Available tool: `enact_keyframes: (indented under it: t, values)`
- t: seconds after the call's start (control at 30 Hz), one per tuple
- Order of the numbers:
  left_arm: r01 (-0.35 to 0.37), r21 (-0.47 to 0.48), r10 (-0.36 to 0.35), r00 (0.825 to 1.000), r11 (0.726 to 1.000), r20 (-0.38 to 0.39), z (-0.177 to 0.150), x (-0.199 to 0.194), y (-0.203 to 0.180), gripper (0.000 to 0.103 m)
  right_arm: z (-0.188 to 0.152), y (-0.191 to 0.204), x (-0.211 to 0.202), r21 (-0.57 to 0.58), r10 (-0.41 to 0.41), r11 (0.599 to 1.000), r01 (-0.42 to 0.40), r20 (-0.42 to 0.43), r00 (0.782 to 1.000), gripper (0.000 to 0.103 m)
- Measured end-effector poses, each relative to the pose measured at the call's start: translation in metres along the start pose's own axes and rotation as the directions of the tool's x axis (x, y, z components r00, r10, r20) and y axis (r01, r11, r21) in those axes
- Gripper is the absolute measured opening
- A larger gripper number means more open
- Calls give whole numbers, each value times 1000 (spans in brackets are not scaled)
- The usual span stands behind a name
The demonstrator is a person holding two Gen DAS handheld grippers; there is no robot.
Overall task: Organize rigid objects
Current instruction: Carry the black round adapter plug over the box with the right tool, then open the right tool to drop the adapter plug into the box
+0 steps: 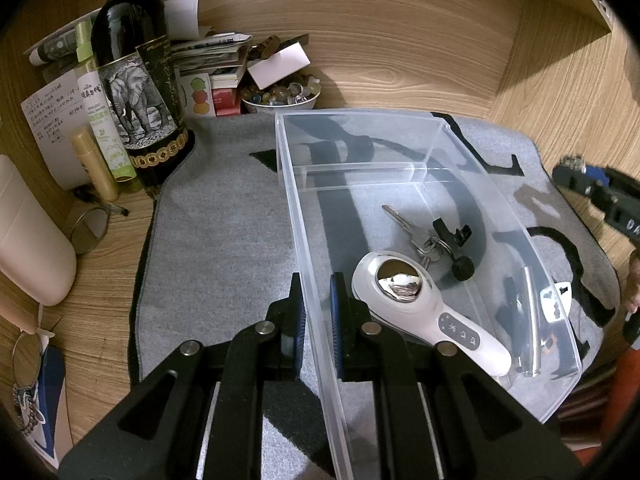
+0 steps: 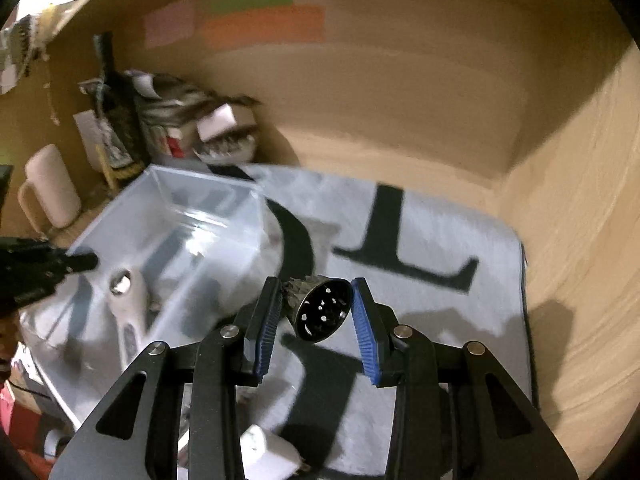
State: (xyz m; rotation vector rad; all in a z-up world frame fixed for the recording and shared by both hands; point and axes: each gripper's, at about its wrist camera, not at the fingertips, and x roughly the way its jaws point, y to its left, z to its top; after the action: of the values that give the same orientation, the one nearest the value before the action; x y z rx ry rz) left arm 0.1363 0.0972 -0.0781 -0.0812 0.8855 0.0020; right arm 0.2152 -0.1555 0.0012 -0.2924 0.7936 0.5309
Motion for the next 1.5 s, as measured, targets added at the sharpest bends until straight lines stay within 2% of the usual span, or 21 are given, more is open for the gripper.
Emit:
enact_keyframes:
  t: [0.3,0.6,0.8,0.97,1.2,1.5]
  values:
    - [0,-2,0,1000,1000,0,0,0,0,10,28,41,-7,-85,79,994,-73,77,994,33]
    - [1,-2,-1,1000,1000,0,0,0,0,10,39,77,2,-162,131,980,-118,71,989,33]
    - [1,-4,-1,1000,1000,1,0,0,1,10,40,95,21,-215,128,969,-122,17,992,33]
    - [3,-5,-3,1000,1000,1,0,0,2,10,36,107,43,-245,130,959,-141,-63,990,33]
    - [3,-6,-3,1000,1000,1,0,0,1,10,30,116,69,-260,151,946,-191,-168,974,33]
    - [3,-7,-3,1000,1000,1,0,0,1,10,24,123,81,-283,146,936,-207,-223,964,33]
